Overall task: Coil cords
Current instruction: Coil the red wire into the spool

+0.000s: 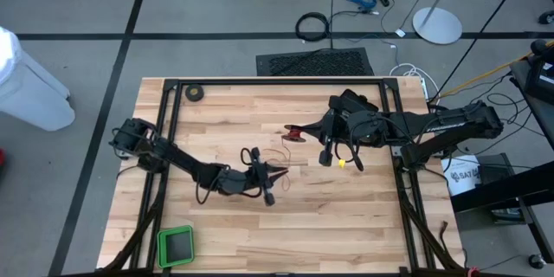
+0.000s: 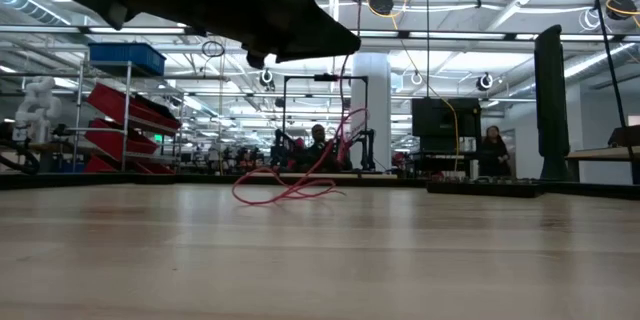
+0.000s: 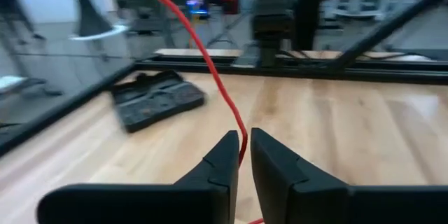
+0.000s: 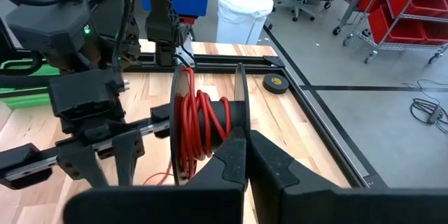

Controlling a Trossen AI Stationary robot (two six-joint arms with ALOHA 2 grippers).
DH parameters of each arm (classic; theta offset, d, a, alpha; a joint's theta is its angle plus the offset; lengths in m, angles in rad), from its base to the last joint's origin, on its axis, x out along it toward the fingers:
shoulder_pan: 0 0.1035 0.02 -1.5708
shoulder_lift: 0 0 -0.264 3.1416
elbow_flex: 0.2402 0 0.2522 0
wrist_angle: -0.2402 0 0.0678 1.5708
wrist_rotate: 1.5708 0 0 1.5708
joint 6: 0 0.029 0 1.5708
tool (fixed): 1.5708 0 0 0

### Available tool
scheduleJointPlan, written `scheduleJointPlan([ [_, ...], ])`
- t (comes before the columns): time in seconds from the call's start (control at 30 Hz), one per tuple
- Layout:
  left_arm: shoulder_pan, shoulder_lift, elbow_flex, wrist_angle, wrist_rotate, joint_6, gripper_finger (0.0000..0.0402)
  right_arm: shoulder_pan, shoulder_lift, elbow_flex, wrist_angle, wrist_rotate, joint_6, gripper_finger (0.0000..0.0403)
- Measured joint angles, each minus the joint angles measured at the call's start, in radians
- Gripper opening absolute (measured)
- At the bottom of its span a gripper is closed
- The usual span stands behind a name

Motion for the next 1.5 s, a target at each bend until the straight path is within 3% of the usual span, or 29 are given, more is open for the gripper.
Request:
scheduleJointPlan([
  [0.5, 0.020, 0.000, 0.000, -0.011, 0.021, -0.033, 0.0047, 0.000, 0.000, 0.000, 0.001, 0.000, 0.000, 0.0000],
  [0.77, 0.020, 0.000, 0.000, -0.011, 0.017, -0.034, 0.0118, 0.000, 0.000, 0.000, 0.000, 0.000, 0.000, 0.0000],
  [0.9, 0.020, 0.000, 0.000, -0.011, 0.011, -0.026, 0.0123, 0.000, 0.000, 0.000, 0.000, 0.000, 0.000, 0.0000],
  [1.1, 0.020, 0.000, 0.000, -0.011, 0.005, -0.027, 0.0103, 0.000, 0.000, 0.000, 0.000, 0.000, 0.000, 0.0000],
  [1.37, 0.020, 0.000, 0.000, -0.011, -0.040, -0.027, 0.0016, 0.000, 0.000, 0.000, 0.000, 0.000, 0.000, 0.0000],
  [1.5, 0.035, 0.000, 0.000, -0.011, -0.087, -0.052, 0.0008, 0.000, 0.000, 0.000, 0.007, 0.000, 0.008, 0.0000],
])
